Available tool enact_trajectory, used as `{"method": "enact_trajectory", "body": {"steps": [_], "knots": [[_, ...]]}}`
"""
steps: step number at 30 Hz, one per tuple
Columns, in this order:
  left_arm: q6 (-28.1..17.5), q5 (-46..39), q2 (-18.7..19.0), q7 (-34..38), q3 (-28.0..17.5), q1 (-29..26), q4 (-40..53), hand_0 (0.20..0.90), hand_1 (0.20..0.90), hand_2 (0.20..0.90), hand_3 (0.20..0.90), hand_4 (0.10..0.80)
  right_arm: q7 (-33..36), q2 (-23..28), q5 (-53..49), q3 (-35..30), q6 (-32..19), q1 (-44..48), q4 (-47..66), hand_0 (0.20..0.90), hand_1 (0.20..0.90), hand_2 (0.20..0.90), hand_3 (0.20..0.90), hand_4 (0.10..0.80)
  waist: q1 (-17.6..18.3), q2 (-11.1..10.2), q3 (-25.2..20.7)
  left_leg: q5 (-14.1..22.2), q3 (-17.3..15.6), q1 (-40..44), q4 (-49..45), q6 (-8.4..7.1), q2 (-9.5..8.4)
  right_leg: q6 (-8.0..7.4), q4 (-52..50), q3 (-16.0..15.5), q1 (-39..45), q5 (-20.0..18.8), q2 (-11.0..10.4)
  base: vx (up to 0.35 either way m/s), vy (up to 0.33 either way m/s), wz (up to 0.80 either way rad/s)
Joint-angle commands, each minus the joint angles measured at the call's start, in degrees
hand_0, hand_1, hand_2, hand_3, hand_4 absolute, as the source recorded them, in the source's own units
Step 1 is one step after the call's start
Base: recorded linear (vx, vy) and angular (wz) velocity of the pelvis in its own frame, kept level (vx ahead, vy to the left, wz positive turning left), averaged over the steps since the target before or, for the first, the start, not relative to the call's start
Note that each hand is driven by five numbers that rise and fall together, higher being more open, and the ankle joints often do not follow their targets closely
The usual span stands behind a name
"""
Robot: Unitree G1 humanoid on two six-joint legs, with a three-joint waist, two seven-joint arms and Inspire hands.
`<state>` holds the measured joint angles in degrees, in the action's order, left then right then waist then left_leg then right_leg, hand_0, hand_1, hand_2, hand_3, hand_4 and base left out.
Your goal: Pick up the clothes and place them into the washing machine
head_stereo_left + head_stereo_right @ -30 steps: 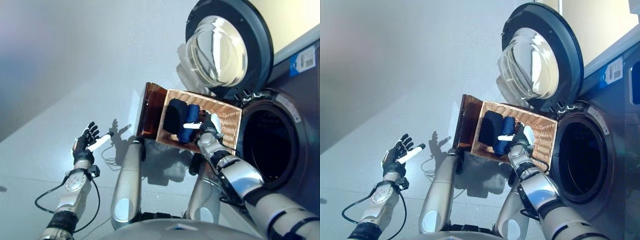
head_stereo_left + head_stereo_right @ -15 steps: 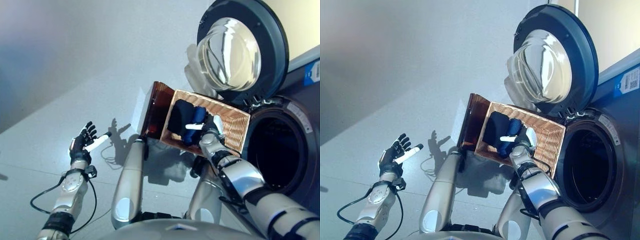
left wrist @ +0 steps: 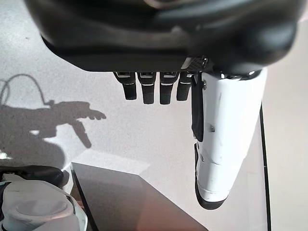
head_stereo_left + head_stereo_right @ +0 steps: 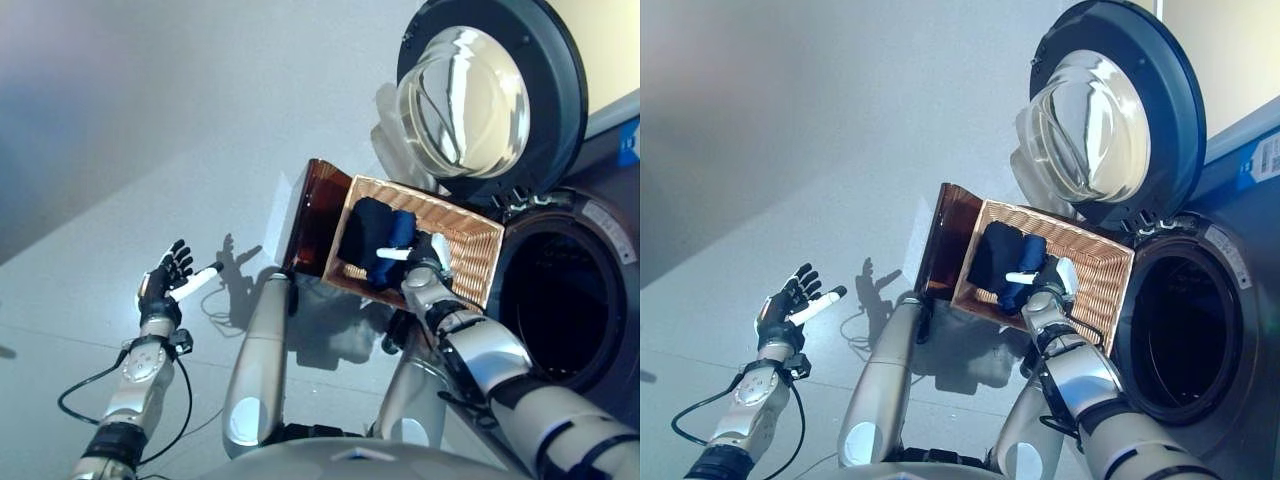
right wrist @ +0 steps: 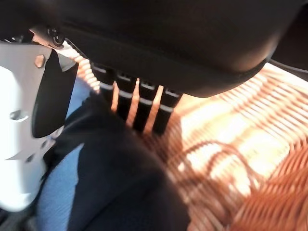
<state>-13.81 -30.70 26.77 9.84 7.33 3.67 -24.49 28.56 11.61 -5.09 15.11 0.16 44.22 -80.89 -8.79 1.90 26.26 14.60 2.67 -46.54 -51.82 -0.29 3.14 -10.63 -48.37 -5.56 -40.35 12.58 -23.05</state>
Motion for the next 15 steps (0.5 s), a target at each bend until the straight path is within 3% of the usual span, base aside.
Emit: {"method": "enact_trajectory", "body": {"steps": [1, 15], "knots": [[-3.0, 1.5, 5.2, 0.3, -2.4, 1.3, 4.7, 0.900, 0.900, 0.900, 0.900, 0.800, 0.4, 1.0, 0.0, -2.4, -0.6, 1.1, -2.0, 0.200, 0.200, 0.200, 0.200, 0.300, -2.3, 1.2, -0.9, -1.5, 4.5, 0.7, 1.6, -6.45, 4.16, -0.36, 3.0, 4.1, 0.8, -5.6, -3.3, 0.000, 0.000, 0.00], [-3.2, 1.4, 5.5, -0.3, -2.3, 1.0, 4.4, 0.900, 0.900, 0.900, 0.900, 0.800, 0.4, 2.1, -1.3, -3.4, -1.5, 0.9, -2.4, 0.200, 0.200, 0.200, 0.200, 0.300, -2.2, 1.1, -1.3, -1.1, 4.7, 0.1, 0.7, -6.59, 4.09, -0.51, 2.0, 4.0, 0.2, -5.1, -3.5, -0.001, -0.003, 0.01]]}}
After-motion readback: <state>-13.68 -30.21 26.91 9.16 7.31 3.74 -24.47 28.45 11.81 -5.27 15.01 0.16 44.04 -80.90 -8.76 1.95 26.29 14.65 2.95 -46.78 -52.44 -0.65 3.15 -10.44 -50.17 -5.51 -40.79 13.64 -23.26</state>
